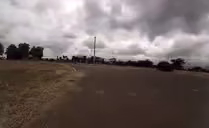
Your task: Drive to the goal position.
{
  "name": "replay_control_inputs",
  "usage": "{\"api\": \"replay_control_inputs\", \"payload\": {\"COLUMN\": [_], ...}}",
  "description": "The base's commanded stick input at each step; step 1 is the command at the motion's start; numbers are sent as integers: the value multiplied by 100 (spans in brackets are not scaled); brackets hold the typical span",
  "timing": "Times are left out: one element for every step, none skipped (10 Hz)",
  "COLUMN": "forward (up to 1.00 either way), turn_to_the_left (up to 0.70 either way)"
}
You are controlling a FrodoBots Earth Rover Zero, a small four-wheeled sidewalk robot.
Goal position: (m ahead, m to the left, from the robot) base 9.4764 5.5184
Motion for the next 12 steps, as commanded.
{"api": "replay_control_inputs", "payload": {"forward": [50,50,50,50,50,50,50,50,50,50,50,50], "turn_to_the_left": [0,0,0,0,0,0,0,0,0,0,0,0]}}
